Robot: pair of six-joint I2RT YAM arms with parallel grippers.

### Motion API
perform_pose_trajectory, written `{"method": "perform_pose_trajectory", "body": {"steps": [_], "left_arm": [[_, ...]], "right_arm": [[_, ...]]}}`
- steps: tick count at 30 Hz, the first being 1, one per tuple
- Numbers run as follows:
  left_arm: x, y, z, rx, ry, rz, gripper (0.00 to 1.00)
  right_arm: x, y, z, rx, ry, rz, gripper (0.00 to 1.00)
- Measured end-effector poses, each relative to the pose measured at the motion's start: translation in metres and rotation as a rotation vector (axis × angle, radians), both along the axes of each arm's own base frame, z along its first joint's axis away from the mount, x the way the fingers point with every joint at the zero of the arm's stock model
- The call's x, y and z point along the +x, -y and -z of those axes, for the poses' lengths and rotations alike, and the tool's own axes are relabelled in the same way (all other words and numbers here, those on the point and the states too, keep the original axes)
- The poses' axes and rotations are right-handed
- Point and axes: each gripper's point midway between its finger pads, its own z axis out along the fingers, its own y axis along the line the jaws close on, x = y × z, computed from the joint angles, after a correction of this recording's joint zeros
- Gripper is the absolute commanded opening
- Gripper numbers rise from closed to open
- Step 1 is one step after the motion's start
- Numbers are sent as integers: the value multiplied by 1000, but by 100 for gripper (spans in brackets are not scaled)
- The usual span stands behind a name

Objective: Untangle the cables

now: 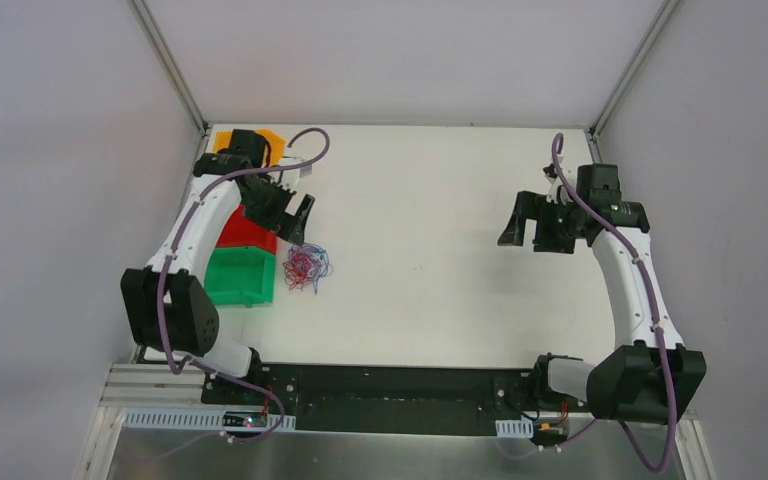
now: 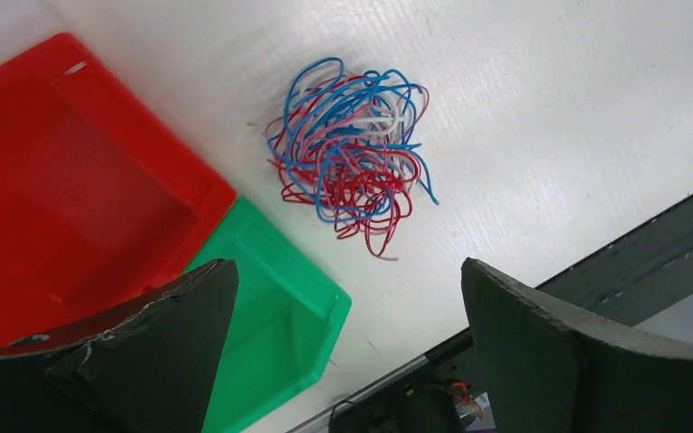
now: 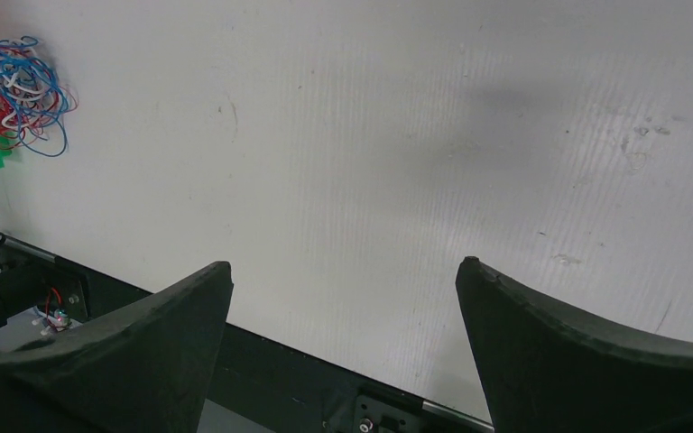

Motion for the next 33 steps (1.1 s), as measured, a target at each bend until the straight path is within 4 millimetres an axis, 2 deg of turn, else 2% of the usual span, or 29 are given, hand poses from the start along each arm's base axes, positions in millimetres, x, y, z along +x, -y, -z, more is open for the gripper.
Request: {"method": "perform_pose_trajectory", "body": {"steps": [4,9,11,13,14,16,17,19,22,25,30,33], "left_arm": [[6,16,37,18,-114,105,100],[8,25,82,32,-256,160,100],[8,28,98,37,-309,166,93],[7,31,112,35,-356,168,81],[6,33,118,27,-377,169,72],[4,37,126,16,-409,166,46],[2,40,127,4,-421,165,23],[-1,50,124,-34,-431,165,0],[-4,76,112,-126,-431,177,0],[3,114,88,-270,-402,152,0],[31,181,42,-496,-282,133,0],[42,218,19,-616,-255,132,0]], "right_arm": [[-6,-3,8,14,-30,1,99],[-12,-3,9,15,-41,6,99],[-14,-3,8,15,-39,5,99],[-15,-3,8,14,-38,5,99],[-16,-3,8,14,-41,5,99],[-18,-4,9,15,-48,5,99],[-18,-4,10,16,-50,5,99],[-20,-4,11,21,-57,5,99],[-20,-12,9,67,-63,3,99],[-14,-27,5,142,-48,1,99],[-6,-78,7,262,-68,-76,99],[2,-103,15,323,-77,-104,99]]}}
